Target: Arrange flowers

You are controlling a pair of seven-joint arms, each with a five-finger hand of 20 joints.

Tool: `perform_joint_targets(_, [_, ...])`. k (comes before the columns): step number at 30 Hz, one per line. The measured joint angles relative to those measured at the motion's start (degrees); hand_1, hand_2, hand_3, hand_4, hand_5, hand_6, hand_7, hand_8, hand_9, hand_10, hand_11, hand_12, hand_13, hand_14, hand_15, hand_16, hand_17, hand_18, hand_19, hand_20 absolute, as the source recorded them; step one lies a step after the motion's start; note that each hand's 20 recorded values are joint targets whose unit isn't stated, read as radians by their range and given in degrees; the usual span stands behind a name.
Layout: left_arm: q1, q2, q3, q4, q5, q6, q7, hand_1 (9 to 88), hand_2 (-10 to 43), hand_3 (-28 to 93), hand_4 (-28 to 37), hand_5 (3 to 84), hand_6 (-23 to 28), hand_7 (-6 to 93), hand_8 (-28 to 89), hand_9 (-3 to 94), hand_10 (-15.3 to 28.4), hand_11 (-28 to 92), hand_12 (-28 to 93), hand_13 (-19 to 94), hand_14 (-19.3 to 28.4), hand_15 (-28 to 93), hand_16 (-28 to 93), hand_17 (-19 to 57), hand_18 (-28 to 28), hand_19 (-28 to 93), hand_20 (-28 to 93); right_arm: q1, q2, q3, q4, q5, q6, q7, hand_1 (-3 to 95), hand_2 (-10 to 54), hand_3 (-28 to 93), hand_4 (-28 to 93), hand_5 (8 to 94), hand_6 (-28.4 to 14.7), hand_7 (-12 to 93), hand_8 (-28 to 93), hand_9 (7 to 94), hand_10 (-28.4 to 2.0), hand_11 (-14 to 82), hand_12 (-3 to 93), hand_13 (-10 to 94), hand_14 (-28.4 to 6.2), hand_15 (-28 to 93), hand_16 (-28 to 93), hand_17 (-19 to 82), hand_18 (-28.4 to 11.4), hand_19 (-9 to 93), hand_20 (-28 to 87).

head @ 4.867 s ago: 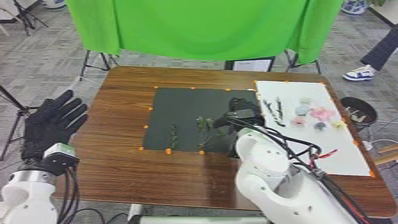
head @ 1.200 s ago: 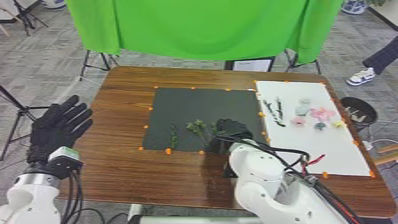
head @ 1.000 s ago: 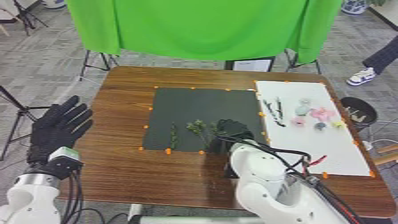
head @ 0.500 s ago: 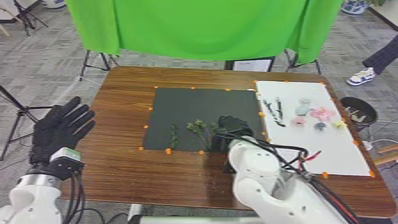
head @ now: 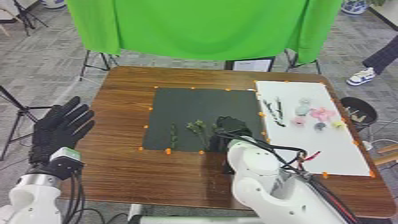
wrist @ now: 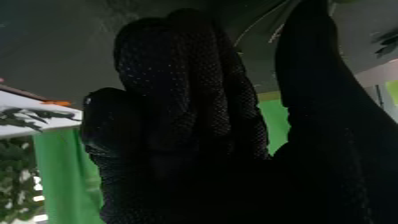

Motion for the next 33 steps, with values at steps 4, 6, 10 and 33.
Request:
perform_joint_targets(4, [0.2, -0.03, -0.17, -0.02, 0.00, 0.00, 0.01, 27.1, 10.9, 73, -28.3, 41.1, 9.8, 11.5, -7, 34.1, 16.5, 21, 14, 21, 16.5, 34, -5, -6.7, 15.4, 33, 10, -0.6, 0.5, 2.3, -1.5, 4.9, -0.3, 0.3, 38.6, -9.5, 69, -14, 73.7, -8.2, 18, -6, 82.7, -17.3, 25.6, 25.9, 86, -9.4, 44, 34, 62, -14.4, 93, 15])
perform_joint_targets(6, [0.3, -0.13, -0.36, -0.05, 0.00, 0.00, 0.06, 27.1, 10.9, 73, -28.3, 41.0, 9.8, 11.4, -7, 34.1, 16.5, 21, 14, 21, 16.5, 34, -5, -6.7, 15.4, 33, 10, -1.5, 1.0, 4.3, -3.0, 6.9, -0.9, 0.4, 38.0, -9.5, 70, -14, 73.4, -8.2, 18, -6, 82.3, -17.2, 25.8, 26.1, 86, -9.6, 44, 34, 61, -15.3, 93, 16])
perform_joint_targets(10, [0.7, -0.19, -0.59, -0.08, 0.00, 0.00, 0.19, 27.1, 10.9, 73, -28.3, 41.1, 9.8, 11.4, -7, 34.1, 16.5, 21, 14, 21, 16.5, 34, -5, -6.7, 15.4, 33, 10, -3.4, 1.6, 10.1, -6.5, 10.6, -1.5, 0.9, 36.7, -9.5, 68, -17, 70.8, -8.2, 17, -6, 81.2, -17.2, 26.8, 26.7, 85, -10.3, 47, 36, 58, -18.8, 93, 27])
perform_joint_targets(33, [-0.5, -0.11, 0.34, 0.00, 0.08, -0.04, 0.10, 27.0, 10.8, 73, -28.3, 41.1, 9.8, 11.6, -7, 34.0, 16.5, 21, 14, 21, 16.4, 34, -5, -6.8, 15.5, 33, 10, 16.0, 6.6, 10.9, 18.7, 10.2, -0.2, 6.2, 33.7, -9.5, 64, -24, 60.4, -13.6, 6, -7, 79.4, -17.5, 28.5, 26.7, 83, -10.1, 52, 35, 57, -18.8, 93, 30])
